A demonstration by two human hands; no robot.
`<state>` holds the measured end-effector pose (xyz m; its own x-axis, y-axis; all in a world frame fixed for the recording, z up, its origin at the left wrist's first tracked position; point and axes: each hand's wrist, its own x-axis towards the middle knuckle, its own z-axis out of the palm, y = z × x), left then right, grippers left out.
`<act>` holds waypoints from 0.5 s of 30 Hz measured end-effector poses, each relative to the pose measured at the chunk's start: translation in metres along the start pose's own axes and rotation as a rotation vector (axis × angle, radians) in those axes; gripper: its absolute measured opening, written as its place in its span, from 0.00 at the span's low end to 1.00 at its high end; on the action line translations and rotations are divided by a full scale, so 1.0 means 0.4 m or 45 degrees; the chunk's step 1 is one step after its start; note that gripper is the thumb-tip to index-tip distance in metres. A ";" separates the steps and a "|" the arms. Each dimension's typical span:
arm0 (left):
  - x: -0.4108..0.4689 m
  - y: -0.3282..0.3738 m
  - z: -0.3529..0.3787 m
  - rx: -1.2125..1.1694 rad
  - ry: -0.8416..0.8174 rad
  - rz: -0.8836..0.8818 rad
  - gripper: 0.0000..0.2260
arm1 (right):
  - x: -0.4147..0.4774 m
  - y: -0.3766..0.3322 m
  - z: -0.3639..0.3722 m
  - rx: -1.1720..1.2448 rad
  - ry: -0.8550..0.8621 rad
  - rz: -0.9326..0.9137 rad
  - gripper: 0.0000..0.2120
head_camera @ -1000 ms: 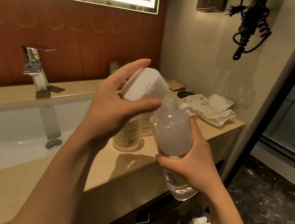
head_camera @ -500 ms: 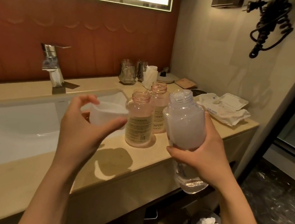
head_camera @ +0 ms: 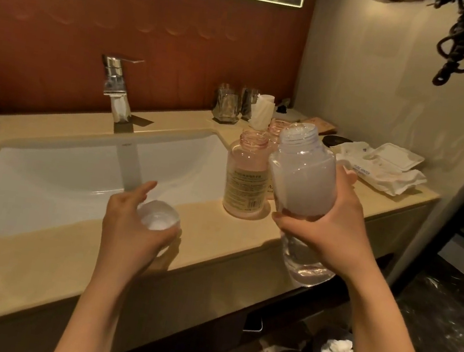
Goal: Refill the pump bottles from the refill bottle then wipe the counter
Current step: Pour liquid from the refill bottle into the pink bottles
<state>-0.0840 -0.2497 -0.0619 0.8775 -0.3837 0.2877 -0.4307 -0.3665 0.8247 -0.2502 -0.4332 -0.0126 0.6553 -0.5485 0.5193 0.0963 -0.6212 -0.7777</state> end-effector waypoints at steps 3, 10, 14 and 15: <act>-0.003 -0.003 -0.002 0.055 0.013 0.007 0.32 | 0.000 0.001 0.009 0.025 0.004 0.005 0.40; -0.005 0.020 0.018 0.545 0.207 0.002 0.35 | 0.009 0.014 0.013 0.025 0.026 -0.020 0.38; -0.004 0.093 0.094 0.201 0.195 0.332 0.36 | 0.020 0.017 0.000 -0.087 0.059 -0.023 0.38; -0.001 0.114 0.121 0.084 0.138 0.350 0.37 | 0.025 0.018 -0.006 -0.116 0.072 -0.032 0.38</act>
<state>-0.1142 -0.3073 -0.0478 0.7419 -0.3850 0.5490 -0.6650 -0.3170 0.6763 -0.2447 -0.4443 -0.0122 0.6097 -0.5613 0.5596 0.0421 -0.6821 -0.7301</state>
